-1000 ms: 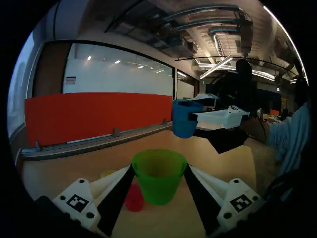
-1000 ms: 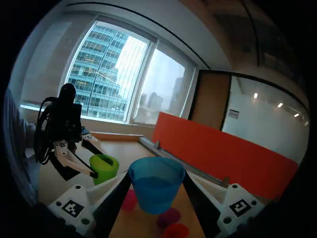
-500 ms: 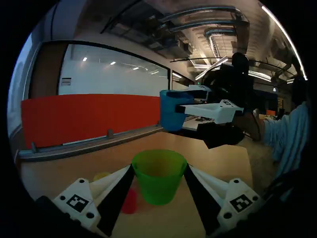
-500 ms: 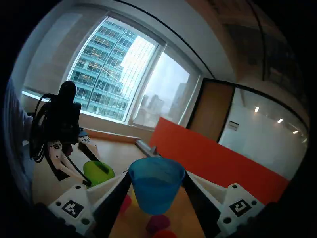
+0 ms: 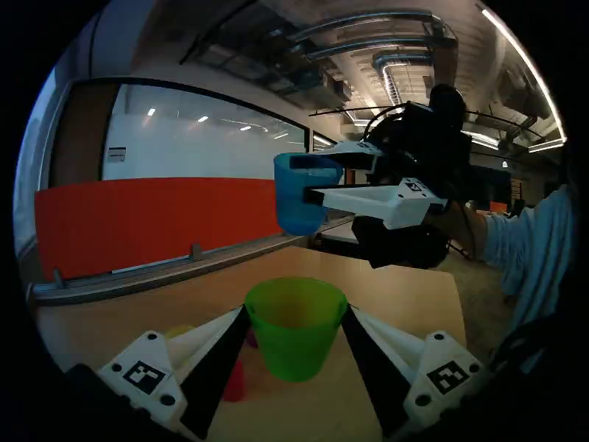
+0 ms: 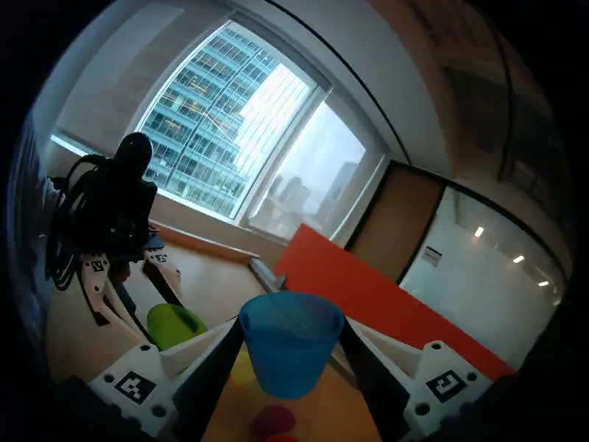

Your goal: Pour water

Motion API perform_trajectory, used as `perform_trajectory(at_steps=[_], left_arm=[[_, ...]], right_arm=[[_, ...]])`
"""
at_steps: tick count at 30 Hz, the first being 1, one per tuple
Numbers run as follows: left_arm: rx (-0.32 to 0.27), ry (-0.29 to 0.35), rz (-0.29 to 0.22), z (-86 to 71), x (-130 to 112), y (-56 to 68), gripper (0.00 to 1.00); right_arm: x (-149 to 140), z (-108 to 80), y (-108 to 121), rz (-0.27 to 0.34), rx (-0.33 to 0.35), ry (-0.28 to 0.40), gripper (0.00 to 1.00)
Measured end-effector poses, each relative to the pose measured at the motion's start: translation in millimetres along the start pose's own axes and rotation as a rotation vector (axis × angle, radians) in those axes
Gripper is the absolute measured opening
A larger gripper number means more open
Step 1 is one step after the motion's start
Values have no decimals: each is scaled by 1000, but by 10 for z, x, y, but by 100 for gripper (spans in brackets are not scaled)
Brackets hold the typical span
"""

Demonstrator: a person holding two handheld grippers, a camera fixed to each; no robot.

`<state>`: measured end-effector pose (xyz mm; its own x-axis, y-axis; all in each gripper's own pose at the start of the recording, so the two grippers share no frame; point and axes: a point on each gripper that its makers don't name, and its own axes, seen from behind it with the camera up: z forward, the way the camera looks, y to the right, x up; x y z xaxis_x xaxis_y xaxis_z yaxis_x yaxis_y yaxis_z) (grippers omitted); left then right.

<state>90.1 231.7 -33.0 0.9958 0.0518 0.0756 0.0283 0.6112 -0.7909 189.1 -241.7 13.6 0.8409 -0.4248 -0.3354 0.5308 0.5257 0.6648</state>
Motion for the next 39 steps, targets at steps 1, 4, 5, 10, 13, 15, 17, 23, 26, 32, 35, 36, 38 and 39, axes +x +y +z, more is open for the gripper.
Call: perform_trajectory(at_steps=[1,4,5,10,13,15,17,23,26,32,35,36,38,39], left_arm=[[-1,0,1,6,-3,5,88],[-5,-2,3,19,-5,21,88],[-6,-2,3,23,-4,26,88],[-14,-1,6,43,0,57,88],[-17,-3,8,51,-5,74,88],[-18,-3,10,56,-6,82,88],[-20,-3,11,62,-4,89,88],[-22,2,10,75,19,104,88],[-24,3,10,79,30,105,88],[-26,7,10,98,48,108,88],[-27,7,9,108,58,114,88],[-27,7,9,110,60,114,88],[-28,7,10,113,65,114,88],[-27,7,11,115,67,111,88]], right_arm=[[5,10,7,-12,0,0,92],[18,32,31,-49,0,-1,92],[22,38,39,-61,0,-2,92],[79,73,90,-121,-3,1,92],[127,93,118,-152,-6,6,92],[155,106,136,-173,-8,10,92],[179,120,153,-196,-10,13,92],[219,168,186,-284,-12,12,92],[248,194,198,-323,-13,14,92],[302,247,239,-386,-18,13,92],[323,275,257,-412,-17,11,92],[333,281,263,-421,-18,11,92],[353,294,277,-438,-19,11,92],[362,300,284,-447,-20,12,92]])
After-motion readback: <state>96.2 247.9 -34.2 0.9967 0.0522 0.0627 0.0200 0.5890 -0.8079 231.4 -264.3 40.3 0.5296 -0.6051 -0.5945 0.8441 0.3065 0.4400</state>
